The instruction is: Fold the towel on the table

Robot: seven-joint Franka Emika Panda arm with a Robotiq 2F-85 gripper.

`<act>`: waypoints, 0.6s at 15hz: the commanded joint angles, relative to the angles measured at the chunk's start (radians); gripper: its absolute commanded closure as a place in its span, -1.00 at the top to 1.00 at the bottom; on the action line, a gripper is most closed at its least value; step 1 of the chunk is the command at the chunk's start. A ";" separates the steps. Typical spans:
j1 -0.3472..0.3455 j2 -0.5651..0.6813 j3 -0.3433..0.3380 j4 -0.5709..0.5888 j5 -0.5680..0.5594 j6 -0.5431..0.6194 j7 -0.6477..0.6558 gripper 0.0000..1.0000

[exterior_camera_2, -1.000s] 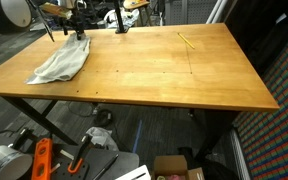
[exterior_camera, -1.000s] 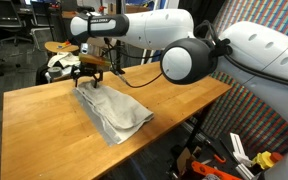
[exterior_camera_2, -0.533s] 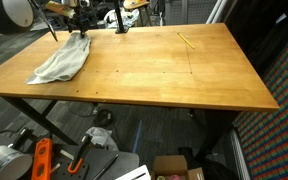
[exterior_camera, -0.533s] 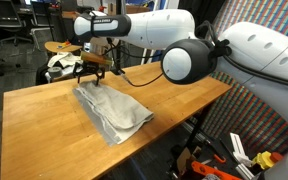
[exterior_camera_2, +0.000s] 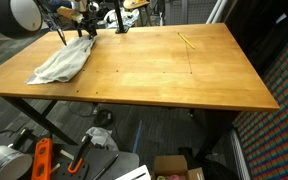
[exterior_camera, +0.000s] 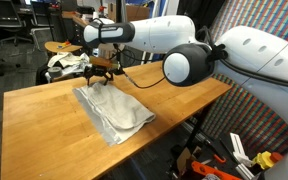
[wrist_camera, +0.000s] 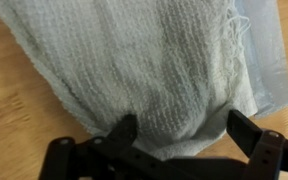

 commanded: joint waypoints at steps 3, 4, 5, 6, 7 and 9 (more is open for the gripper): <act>-0.020 0.011 -0.012 0.048 -0.001 0.027 0.030 1.00; -0.025 0.004 -0.007 0.048 0.004 0.022 0.028 1.00; -0.029 0.001 -0.005 0.050 0.006 0.019 0.027 1.00; -0.035 -0.014 -0.002 0.052 0.009 0.002 0.028 1.00; -0.039 -0.022 -0.003 0.055 0.008 -0.008 0.030 1.00; -0.051 -0.055 -0.005 0.056 0.004 -0.047 0.025 1.00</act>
